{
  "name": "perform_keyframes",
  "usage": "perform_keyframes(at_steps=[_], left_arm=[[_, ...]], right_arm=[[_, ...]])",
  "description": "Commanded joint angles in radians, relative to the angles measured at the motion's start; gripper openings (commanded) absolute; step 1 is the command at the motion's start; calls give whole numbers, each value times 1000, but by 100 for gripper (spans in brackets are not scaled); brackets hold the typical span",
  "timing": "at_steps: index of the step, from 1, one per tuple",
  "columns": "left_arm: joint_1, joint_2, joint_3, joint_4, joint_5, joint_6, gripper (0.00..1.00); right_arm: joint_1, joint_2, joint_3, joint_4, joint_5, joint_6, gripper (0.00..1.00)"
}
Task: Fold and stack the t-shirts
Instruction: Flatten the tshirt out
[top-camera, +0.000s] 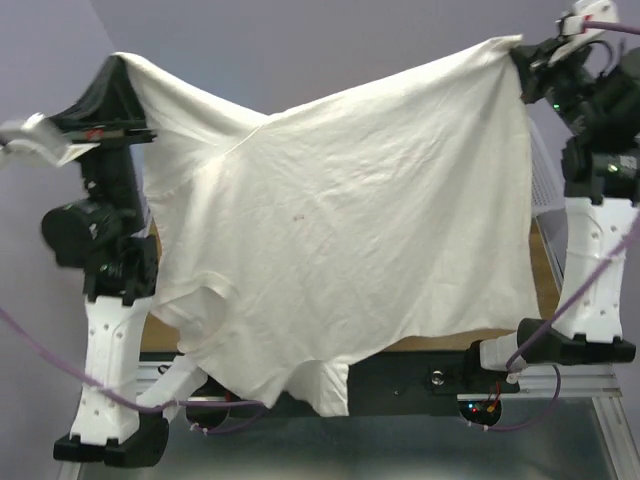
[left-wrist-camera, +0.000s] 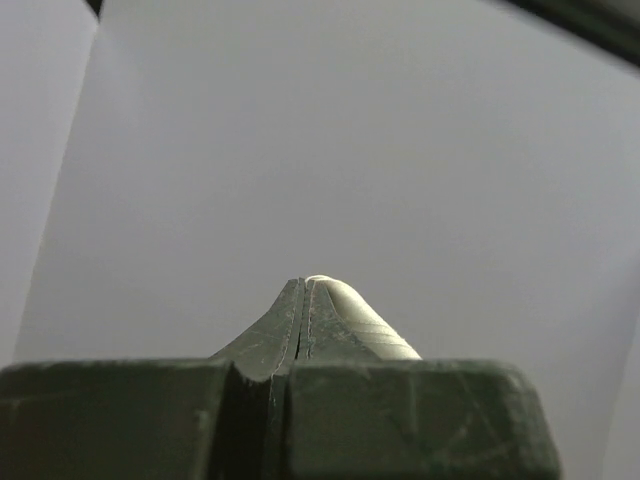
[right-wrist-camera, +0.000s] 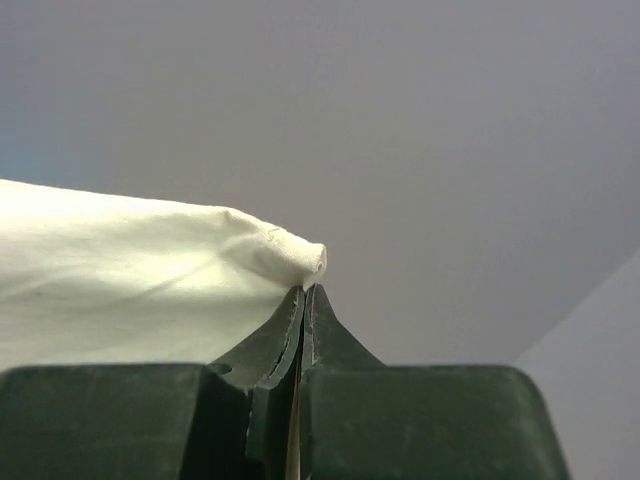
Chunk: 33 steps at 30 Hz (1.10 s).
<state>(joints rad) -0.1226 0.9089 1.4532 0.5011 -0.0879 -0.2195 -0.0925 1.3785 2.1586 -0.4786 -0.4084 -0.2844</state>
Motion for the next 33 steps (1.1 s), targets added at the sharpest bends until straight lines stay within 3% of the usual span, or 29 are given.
perform_keyframes(at_steps=[1, 7, 11, 16, 24, 33], left_arm=[[5, 133, -179, 13, 46, 6, 0], [3, 310, -444, 146, 48, 17, 0], [3, 530, -453, 148, 22, 26, 0], [5, 726, -351, 84, -51, 32, 0], [5, 846, -232, -1, -160, 91, 0], [5, 894, -189, -62, -167, 143, 0]], right_arm=[[-12, 74, -238, 57, -69, -1, 1], [-7, 211, -557, 205, -244, 42, 0], [22, 315, -726, 366, -221, 19, 1], [54, 534, -657, 382, -173, 14, 1], [114, 714, -504, 382, -69, 10, 0], [117, 781, -411, 385, 2, -5, 1]])
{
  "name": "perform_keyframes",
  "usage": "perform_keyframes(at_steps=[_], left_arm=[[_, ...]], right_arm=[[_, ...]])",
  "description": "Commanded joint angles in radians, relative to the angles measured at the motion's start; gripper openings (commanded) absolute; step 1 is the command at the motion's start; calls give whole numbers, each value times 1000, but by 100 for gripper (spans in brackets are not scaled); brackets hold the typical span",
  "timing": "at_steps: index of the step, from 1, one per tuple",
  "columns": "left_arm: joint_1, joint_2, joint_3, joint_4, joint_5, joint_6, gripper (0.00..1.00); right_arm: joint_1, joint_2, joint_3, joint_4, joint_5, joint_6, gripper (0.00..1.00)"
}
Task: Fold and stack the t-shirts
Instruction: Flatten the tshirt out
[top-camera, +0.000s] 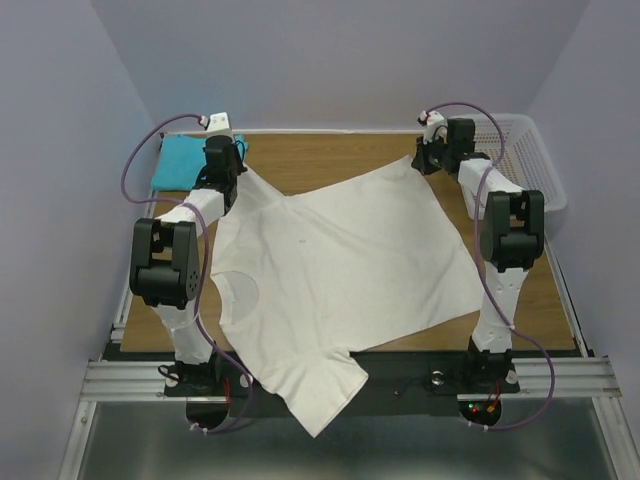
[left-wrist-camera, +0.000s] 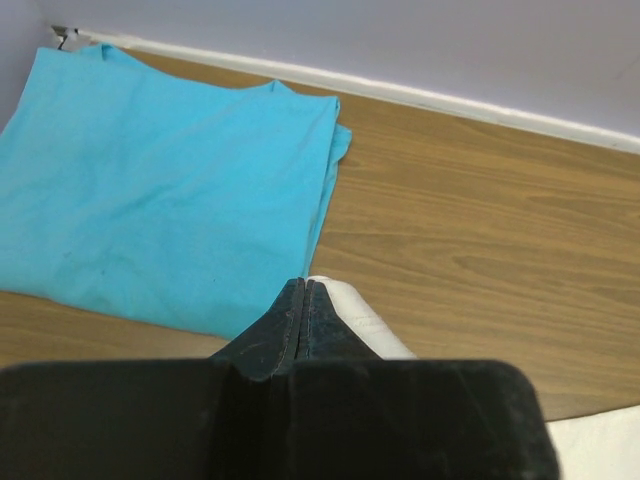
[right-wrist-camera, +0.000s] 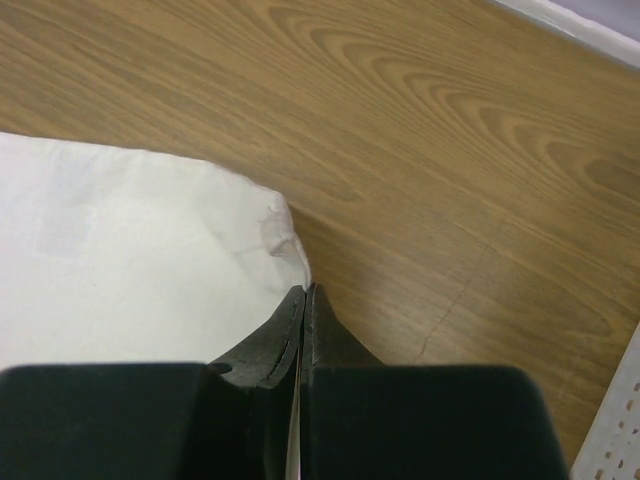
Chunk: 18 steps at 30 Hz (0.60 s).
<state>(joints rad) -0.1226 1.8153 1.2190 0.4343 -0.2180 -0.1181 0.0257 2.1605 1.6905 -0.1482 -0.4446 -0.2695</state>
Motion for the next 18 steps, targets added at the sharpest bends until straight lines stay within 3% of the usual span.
perform_keyframes(at_steps=[1, 9, 18], left_arm=[[5, -13, 43, 3, -38, 49, 0], [5, 28, 106, -83, -21, 75, 0], [5, 91, 172, -161, 3, 83, 0]], right_arm=[[-1, 5, 63, 55, 38, -23, 1], [-3, 33, 121, 55, 144, -40, 1], [-7, 12, 80, 56, 218, -37, 1]])
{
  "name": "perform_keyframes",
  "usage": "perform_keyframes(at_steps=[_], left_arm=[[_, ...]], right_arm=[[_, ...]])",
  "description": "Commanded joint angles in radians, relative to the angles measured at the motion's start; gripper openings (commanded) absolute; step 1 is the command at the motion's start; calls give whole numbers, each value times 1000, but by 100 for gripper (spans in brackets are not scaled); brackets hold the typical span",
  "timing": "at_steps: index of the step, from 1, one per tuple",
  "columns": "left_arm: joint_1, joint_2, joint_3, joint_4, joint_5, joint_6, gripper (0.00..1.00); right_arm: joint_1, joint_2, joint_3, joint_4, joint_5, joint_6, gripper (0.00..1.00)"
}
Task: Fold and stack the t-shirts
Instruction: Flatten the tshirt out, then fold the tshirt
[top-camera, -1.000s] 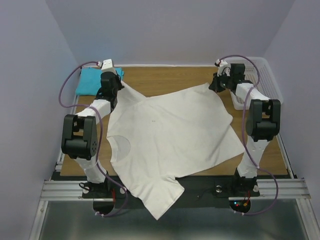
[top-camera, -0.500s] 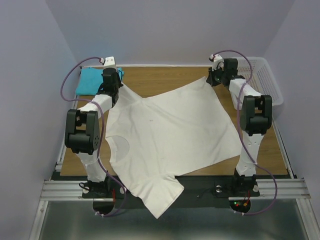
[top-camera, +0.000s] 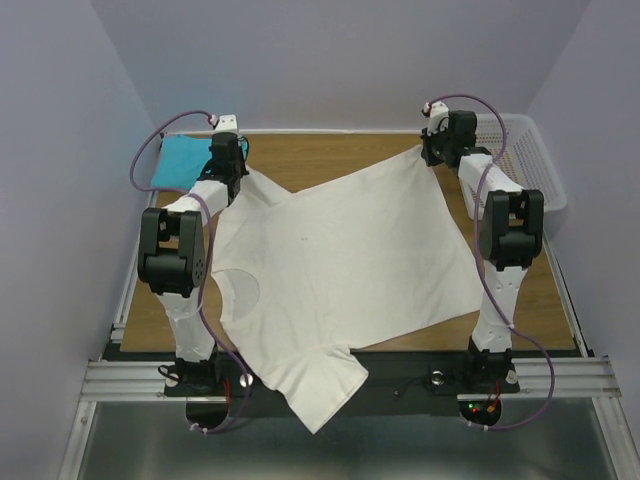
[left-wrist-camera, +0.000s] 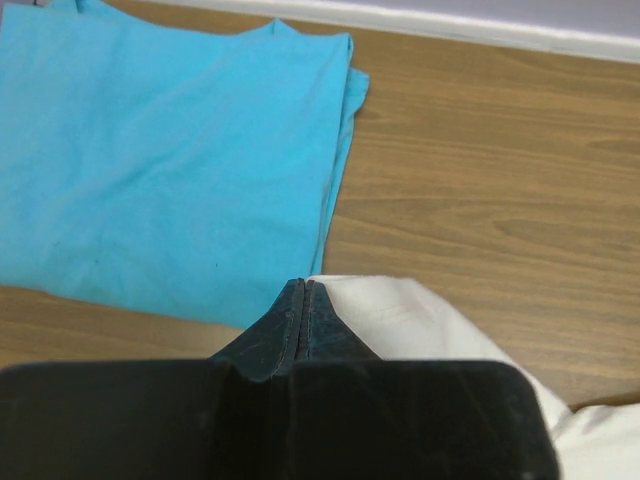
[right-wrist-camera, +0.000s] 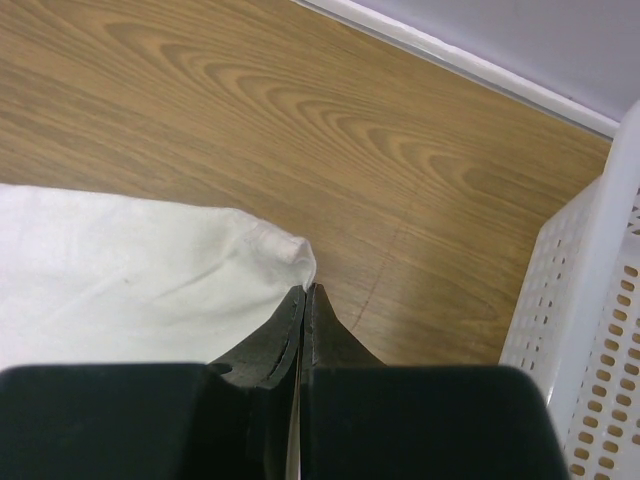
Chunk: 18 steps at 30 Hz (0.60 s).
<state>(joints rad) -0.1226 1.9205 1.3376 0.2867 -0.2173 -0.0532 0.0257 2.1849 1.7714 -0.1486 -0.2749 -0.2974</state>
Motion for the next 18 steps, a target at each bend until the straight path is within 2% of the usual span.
perform_keyframes(at_steps=[1, 10, 18], left_arm=[[5, -14, 58, -17, 6, 18, 0], [5, -70, 31, -27, 64, 19, 0], [5, -212, -90, 40, 105, 47, 0]], right_arm=[[-10, -16, -3, 57, 45, -6, 1], [-18, -63, -53, 66, -55, -3, 1], [-21, -108, -79, 73, -76, 26, 1]])
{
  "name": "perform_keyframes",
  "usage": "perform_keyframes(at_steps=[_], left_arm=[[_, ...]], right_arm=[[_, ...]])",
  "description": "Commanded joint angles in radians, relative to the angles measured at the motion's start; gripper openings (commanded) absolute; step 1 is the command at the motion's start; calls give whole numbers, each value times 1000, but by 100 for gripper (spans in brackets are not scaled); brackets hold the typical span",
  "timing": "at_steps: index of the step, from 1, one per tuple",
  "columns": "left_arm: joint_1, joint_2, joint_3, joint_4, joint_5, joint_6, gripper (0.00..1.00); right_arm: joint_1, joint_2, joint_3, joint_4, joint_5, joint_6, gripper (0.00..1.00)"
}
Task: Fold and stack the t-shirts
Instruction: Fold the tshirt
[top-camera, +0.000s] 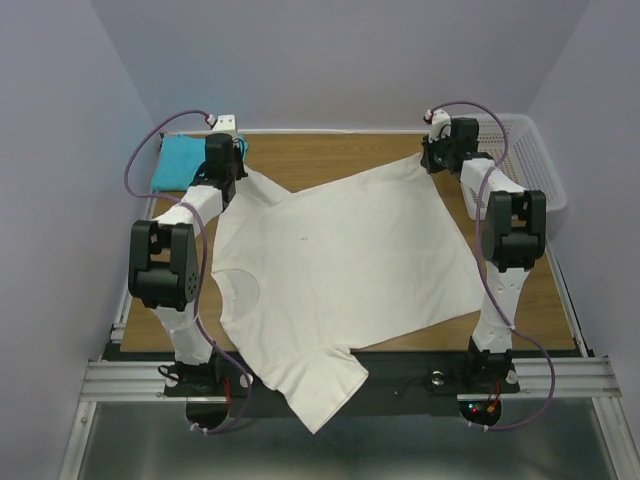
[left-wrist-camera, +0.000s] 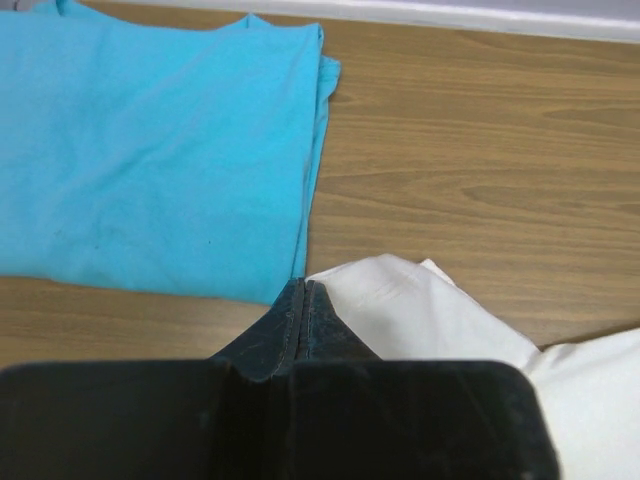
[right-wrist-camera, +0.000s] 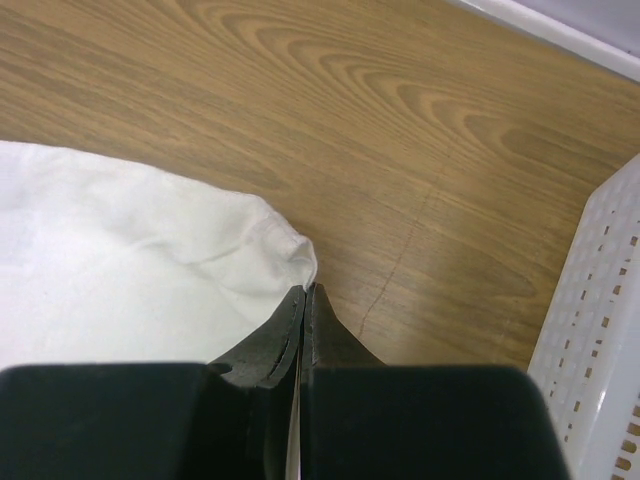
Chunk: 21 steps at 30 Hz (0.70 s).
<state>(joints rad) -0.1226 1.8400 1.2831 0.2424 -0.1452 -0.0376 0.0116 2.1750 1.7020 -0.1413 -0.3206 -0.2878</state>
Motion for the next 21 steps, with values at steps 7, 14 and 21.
perform_keyframes(at_steps=[7, 14, 21], left_arm=[[5, -246, -166, 190, 178, 224, 0], [5, -306, -235, 256, 289, 341, 0], [5, -321, -252, 227, 280, 349, 0]], right_arm=[[-7, -110, -27, 68, -49, 21, 0], [-7, -124, -36, 68, -64, 24, 0], [-45, -136, -42, 69, -75, 35, 1]])
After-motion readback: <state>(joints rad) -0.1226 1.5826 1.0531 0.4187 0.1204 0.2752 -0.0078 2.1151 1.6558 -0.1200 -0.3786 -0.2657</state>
